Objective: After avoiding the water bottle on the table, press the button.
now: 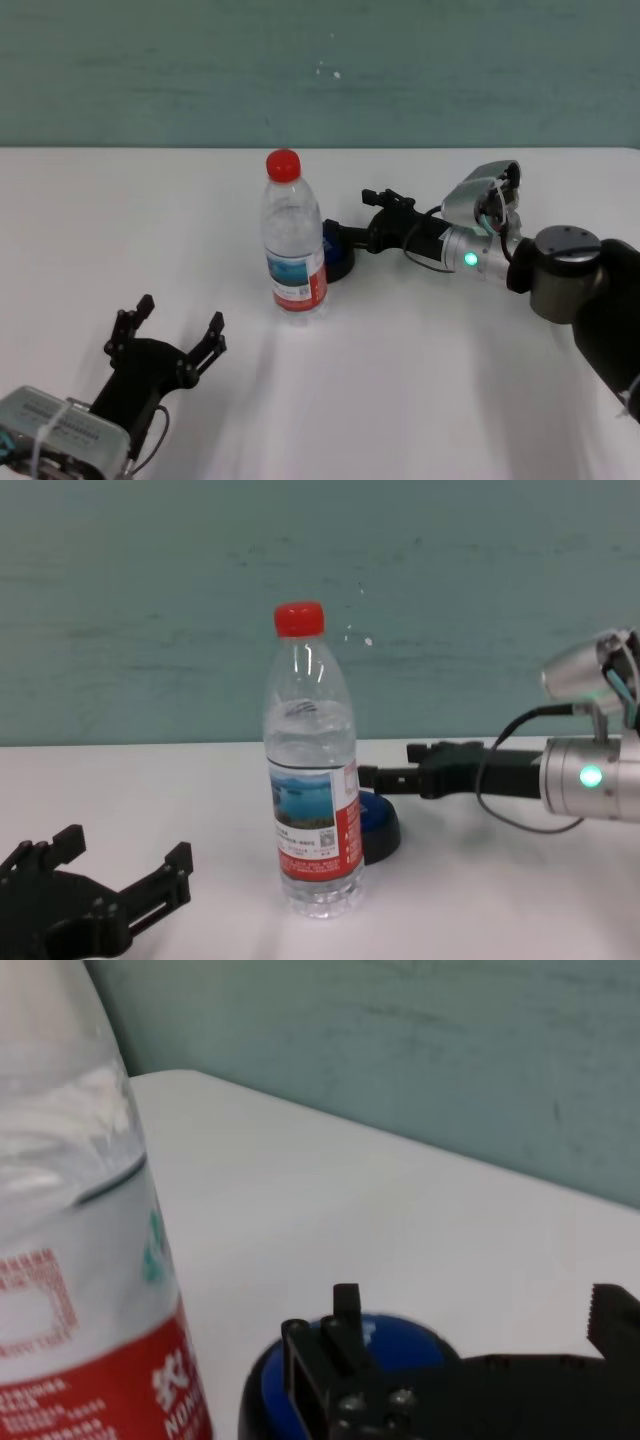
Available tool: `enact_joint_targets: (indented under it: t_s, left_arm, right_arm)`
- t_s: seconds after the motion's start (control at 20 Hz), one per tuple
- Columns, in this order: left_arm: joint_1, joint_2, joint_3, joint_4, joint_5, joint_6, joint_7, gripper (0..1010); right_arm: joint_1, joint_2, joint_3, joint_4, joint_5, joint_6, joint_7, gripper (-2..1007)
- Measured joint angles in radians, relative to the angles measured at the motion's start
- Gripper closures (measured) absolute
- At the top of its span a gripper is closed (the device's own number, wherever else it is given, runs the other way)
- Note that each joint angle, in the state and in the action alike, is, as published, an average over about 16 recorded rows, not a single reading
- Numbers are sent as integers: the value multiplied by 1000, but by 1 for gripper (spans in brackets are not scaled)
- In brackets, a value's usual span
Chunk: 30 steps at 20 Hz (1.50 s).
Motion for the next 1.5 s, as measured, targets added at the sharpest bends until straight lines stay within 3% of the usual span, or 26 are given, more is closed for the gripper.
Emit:
enact_joint_targets:
  t_s: [0.35,0.75,1.1,1.5]
  left_arm:
    - [0,0,0,0,0,0,0,10]
    - [0,0,0,0,0,0,0,10]
    - [0,0,0,0,0,0,0,10]
    - [0,0,0,0,0,0,0,10]
  right_arm:
    - [-49,37,-6,-141,8,30,-34,1]
    - [-105,86,-8,-269,25,62,-80,1]
    - [-188,152,13,-402,44,99,-136,1]
    - [-310,226,57,-582,61,136,-213,1]
